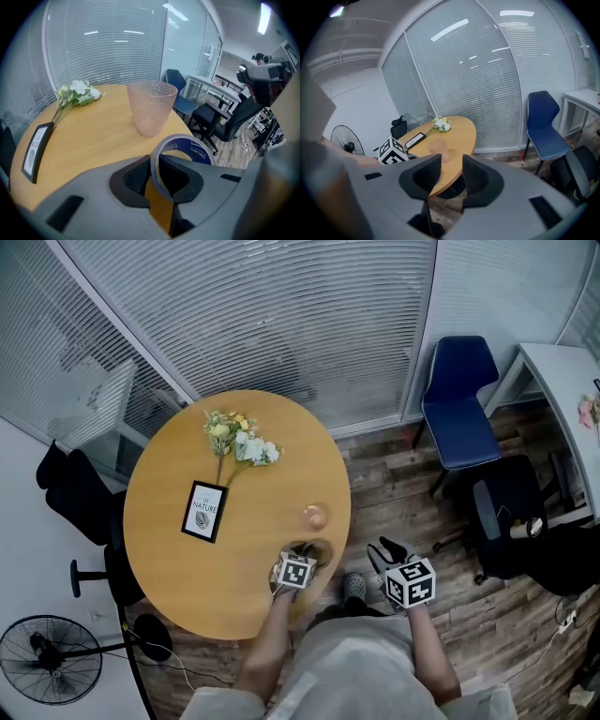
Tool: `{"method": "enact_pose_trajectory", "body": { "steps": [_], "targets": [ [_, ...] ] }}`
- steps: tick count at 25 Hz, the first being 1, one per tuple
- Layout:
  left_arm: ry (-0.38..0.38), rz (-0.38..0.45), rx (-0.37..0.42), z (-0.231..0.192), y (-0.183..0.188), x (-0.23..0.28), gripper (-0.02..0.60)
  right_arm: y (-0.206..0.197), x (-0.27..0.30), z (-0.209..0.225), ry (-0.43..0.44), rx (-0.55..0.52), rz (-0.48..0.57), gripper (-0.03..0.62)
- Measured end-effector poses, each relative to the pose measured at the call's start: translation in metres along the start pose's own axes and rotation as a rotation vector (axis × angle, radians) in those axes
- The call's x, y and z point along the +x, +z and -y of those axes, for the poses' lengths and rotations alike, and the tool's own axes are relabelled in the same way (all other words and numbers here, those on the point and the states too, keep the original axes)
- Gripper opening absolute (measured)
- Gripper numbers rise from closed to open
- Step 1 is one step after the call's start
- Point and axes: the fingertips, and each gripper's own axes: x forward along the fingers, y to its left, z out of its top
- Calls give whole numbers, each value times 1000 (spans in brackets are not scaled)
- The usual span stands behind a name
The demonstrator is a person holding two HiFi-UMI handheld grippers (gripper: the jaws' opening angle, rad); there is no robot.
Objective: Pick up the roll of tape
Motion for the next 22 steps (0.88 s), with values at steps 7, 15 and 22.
{"method": "enact_pose_trajectory", "body": {
  "steps": [7, 15, 22],
  "targets": [
    [-14, -19, 39, 7, 3, -7, 60, -1, -1, 3, -6, 1, -2, 137],
    [-22, 23, 49, 11, 11, -18, 60, 1, -1, -1, 1, -10, -2, 136],
    [-5, 68, 28, 12, 20, -34, 60, -4, -3, -1, 4, -7, -10, 137]
  ]
}}
